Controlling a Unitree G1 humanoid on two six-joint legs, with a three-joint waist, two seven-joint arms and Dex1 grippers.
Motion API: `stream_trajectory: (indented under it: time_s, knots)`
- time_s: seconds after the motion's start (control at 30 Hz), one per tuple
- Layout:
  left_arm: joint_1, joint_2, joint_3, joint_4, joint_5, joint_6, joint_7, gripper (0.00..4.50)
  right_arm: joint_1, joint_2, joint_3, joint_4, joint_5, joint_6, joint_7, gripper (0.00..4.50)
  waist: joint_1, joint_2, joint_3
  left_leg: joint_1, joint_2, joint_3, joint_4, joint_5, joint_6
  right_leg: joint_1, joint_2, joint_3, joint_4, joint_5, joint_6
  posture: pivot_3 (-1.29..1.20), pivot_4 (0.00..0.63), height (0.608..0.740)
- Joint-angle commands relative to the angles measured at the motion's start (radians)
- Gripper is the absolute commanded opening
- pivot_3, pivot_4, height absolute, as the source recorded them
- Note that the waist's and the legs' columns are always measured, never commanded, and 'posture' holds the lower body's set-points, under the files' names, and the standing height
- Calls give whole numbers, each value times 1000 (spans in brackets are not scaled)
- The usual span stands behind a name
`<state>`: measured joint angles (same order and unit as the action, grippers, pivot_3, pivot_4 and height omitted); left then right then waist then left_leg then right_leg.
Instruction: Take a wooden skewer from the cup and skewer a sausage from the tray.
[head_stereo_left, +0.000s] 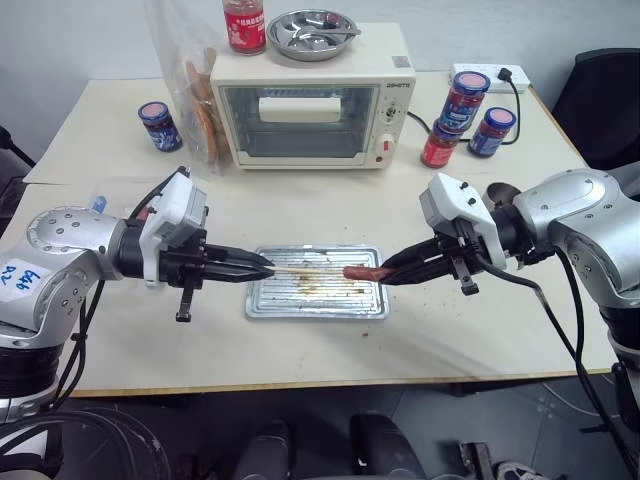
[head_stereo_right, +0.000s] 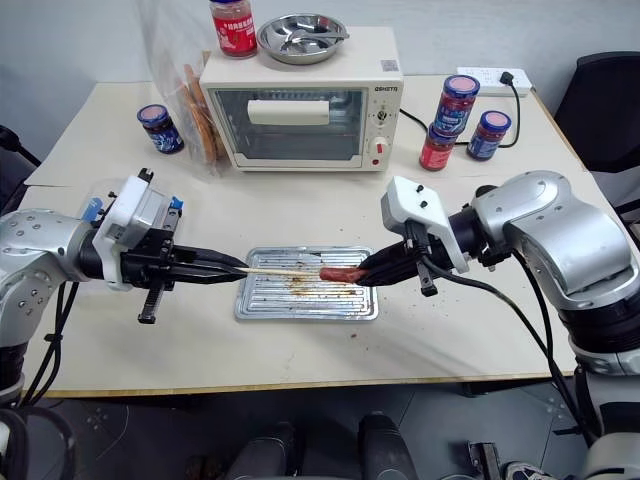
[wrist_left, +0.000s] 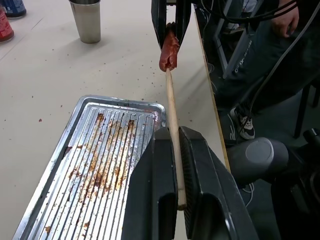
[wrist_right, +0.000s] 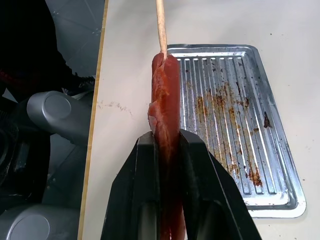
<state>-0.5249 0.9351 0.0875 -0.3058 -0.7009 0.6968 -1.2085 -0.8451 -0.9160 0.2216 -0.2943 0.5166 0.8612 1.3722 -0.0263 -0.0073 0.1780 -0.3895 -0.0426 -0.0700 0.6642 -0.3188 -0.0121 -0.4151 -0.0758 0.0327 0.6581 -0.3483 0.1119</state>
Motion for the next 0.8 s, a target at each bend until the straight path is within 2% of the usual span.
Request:
stream_trajectory:
  time_s: [0.03, 0.8]
  knots:
    - [-20, -1, 6, -9, 0, -19, -3, 0, -12, -11, -34, -40, 19, -20, 5, 426, 0, 0, 0, 0, 0, 0, 0, 0, 0, 0, 0, 0, 0, 0, 0, 0, 150, 740]
    - [-20, 1, 11, -14, -1, -19, -6, 0, 8, -12, -27, -34, 6, -30, -15, 426, 0, 0, 0, 0, 0, 0, 0, 0, 0, 0, 0, 0, 0, 0, 0, 0, 150, 740]
